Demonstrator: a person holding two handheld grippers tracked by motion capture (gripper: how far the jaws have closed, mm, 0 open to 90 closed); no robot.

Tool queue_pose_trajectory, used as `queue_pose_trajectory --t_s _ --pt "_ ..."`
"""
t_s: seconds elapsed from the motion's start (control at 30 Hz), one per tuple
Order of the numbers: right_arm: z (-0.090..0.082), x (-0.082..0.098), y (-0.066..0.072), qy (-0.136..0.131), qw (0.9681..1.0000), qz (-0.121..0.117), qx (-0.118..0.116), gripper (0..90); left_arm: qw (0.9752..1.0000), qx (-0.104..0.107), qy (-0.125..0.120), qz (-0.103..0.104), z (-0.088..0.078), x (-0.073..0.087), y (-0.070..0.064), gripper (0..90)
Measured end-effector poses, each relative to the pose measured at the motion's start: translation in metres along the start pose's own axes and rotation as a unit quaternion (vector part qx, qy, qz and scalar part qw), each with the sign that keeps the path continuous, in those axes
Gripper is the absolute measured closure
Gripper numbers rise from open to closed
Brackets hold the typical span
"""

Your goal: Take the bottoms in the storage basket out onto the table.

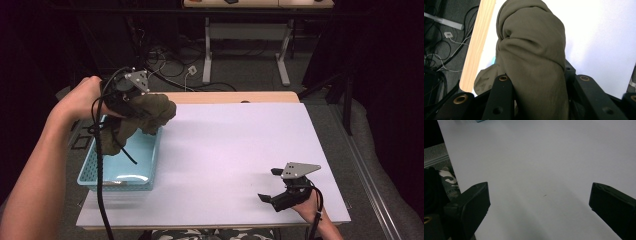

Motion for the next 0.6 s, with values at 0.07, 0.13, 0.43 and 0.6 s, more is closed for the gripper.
queue_pose_trajectory --t_s 0.07,0.13,0.43,0.6 --pt "0.0 0.0 0.0 0.0 1.0 0.001 0.0 3.2 1.0 -0.001 -0.002 -0.001 -0.001 -0.002 0.001 65.8" --pt "0.0 0.0 0.0 -0.002 1.0 0.0 0.0 3.2 1.0 -0.002 -0.004 -0.002 -0.002 -0.004 0.002 65.8" --pt "-0.001 0.0 0.0 -0.001 1.0 0.001 0.0 3.2 0.9999 -0.007 -0.006 0.015 -0.005 -0.016 0.002 65.8" --pt "0.0 0.0 0.0 -0.001 1.0 0.001 0.001 3.2 0.9997 -0.008 -0.012 0.021 -0.007 -0.022 0.001 65.8"
Point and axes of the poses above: each handheld gripper's, and its own axes: z roughly forward along the jaws, x roughly out of its underside, y roughly to its left, the point moved 8 cm from there along z, roughly forward along the jaws, and after that the axes turned 4 degrees about -z, right-handed, at the moved point
